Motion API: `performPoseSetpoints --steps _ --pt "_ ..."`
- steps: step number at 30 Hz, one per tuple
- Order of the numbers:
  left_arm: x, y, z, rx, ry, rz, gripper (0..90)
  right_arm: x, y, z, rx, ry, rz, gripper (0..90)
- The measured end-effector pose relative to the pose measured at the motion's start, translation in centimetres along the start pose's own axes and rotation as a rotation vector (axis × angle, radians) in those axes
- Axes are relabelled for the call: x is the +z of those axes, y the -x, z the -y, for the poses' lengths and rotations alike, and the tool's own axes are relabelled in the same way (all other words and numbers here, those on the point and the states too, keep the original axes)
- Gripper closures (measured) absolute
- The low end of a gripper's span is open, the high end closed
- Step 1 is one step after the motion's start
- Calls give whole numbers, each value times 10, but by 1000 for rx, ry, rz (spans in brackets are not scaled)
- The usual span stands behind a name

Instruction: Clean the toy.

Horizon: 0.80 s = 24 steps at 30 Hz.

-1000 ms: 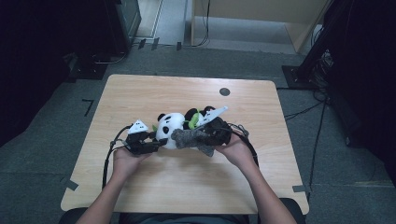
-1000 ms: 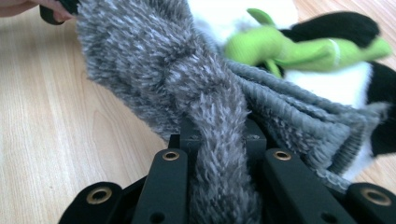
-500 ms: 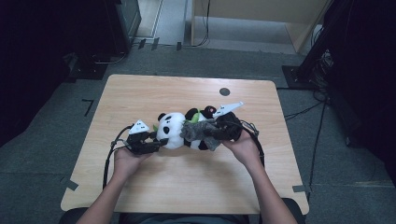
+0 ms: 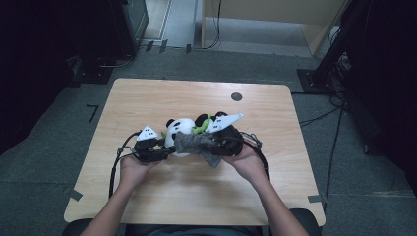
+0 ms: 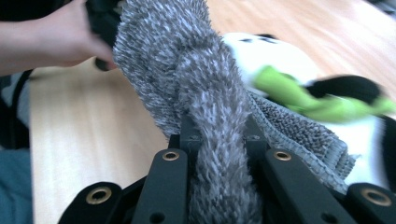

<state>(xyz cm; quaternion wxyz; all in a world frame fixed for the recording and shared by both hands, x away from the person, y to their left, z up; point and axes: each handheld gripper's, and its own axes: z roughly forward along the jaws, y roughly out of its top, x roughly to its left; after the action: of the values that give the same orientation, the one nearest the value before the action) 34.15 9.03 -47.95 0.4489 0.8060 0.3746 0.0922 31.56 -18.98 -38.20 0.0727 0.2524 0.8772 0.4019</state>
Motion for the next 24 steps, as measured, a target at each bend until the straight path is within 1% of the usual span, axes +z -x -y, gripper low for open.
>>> performPoseSetpoints --steps 3,6,8,10,12,13,15,17,20,22,24 --pt "0 -1 0 -5 0 3 481 12 -13 -3 -27 -27 -30 777" --pt "0 -1 -1 -8 -3 5 481 28 -21 -1 -33 -43 -43 777" --pt "0 -1 -2 -9 -4 4 482 40 -25 2 -38 -70 -52 777" --pt "0 -1 -2 -10 -3 5 483 51 -27 5 -44 -94 -60 777" --pt "0 -1 -2 -13 -5 5 484 61 -28 9 -36 -109 -63 776" --pt "0 -1 -2 -16 -4 6 484 67 -28 12 -40 -118 -60 776" --pt "0 -2 -3 -18 -6 8 485 78 -27 16 -48 -158 -63 777" --pt "0 -1 -4 -20 -7 8 485 87 -27 21 -52 -186 -58 777" --pt "0 -1 -5 -24 -10 11 485 96 -28 23 -54 -204 -59 777" --pt "0 1 -5 -21 -14 8 486 103 -31 22 -62 -213 -56 776" --pt "0 2 -5 -13 -15 4 488 110 -33 18 -69 -210 -50 775"
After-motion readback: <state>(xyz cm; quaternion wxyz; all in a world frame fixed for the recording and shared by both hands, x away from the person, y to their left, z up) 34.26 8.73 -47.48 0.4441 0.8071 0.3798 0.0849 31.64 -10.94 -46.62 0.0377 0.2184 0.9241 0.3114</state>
